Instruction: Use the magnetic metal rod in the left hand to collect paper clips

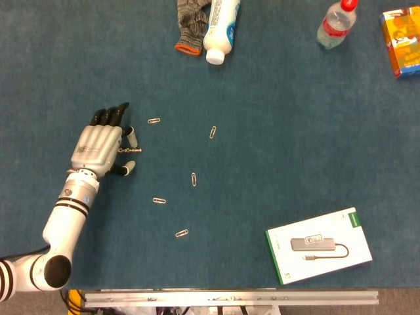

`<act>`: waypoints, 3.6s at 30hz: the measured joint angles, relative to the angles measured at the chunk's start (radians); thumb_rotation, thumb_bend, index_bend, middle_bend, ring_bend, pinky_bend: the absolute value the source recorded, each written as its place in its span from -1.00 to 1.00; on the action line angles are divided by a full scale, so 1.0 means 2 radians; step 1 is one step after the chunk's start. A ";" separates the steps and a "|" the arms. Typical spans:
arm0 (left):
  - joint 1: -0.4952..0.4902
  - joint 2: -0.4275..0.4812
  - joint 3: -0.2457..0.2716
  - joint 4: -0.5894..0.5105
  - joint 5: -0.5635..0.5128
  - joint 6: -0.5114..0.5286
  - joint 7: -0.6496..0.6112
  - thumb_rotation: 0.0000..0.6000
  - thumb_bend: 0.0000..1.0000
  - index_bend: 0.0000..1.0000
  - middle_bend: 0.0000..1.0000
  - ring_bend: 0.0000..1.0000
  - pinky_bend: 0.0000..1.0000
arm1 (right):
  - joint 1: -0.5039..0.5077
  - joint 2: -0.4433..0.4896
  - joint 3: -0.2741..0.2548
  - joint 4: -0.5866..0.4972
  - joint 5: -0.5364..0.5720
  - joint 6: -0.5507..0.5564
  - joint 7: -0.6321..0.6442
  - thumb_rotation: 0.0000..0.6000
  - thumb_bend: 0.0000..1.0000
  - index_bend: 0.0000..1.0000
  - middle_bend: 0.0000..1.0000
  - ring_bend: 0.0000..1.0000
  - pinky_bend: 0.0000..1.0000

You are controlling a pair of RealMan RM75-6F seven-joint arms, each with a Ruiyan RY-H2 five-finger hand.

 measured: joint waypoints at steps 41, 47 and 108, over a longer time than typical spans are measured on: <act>-0.018 -0.006 -0.003 0.018 -0.010 -0.010 0.024 1.00 -0.51 -0.03 -1.00 -1.00 -0.98 | 0.016 0.005 0.000 -0.011 -0.007 -0.010 -0.020 1.00 -0.76 -0.25 -0.21 -0.42 -0.12; -0.020 -0.010 -0.002 0.027 -0.015 -0.015 0.026 1.00 -0.51 -0.02 -1.00 -1.00 -0.98 | 0.016 0.005 0.000 -0.010 -0.005 -0.010 -0.020 1.00 -0.76 -0.25 -0.21 -0.42 -0.12; -0.010 0.021 0.005 -0.018 0.025 0.023 -0.003 1.00 -0.23 0.10 -1.00 -1.00 -0.98 | 0.016 0.001 0.002 -0.009 -0.004 -0.005 -0.012 1.00 -0.76 -0.25 -0.21 -0.42 -0.12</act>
